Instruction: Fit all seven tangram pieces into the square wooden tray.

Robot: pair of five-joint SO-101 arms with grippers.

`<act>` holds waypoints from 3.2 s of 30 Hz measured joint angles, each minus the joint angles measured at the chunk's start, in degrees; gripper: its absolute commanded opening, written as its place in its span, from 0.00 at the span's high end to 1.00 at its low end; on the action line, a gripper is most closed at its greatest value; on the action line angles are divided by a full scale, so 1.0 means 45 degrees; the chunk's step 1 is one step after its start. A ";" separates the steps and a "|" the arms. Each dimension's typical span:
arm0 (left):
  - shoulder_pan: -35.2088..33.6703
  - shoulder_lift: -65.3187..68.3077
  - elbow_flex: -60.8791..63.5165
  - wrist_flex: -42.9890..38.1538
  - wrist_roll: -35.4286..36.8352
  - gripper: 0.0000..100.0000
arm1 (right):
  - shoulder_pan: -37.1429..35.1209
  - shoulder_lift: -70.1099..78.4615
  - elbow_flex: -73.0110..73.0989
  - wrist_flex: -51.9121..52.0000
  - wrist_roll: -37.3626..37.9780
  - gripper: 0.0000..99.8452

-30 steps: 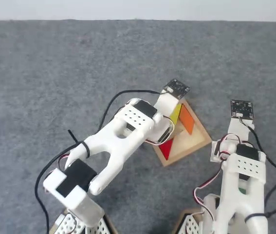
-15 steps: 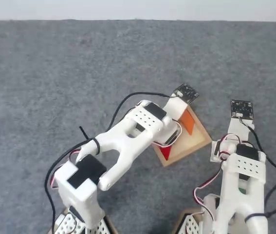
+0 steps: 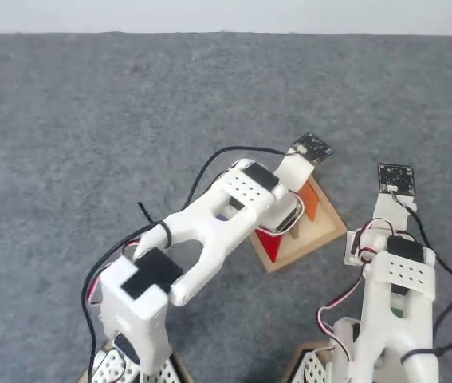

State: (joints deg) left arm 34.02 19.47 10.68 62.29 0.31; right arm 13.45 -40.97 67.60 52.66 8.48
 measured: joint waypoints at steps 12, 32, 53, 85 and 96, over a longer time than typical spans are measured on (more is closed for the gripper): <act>0.0469 0.2286 -0.2989 0.0899 0.0078 0.87 | 0.0000 0.0000 0.0000 0.0000 0.0000 0.89; -0.2462 -0.0098 -0.3028 0.1485 -0.0195 0.87 | 0.0000 0.0000 0.0000 0.0000 0.0000 0.89; -0.6037 -0.3907 0.2305 0.1055 -0.0430 0.85 | -0.0020 0.0000 0.0078 0.0000 0.0274 0.89; -0.4962 -0.4103 0.5372 -0.1602 0.0410 0.79 | 0.3907 0.0000 -0.0449 0.3497 0.3497 0.74; -0.4962 -0.4103 0.5372 -0.1602 0.0410 0.79 | 0.4298 0.0352 -0.0098 0.4357 0.6505 0.75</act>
State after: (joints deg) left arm 11.69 1.01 34.86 55.08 2.15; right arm 32.79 -39.38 67.16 72.26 37.76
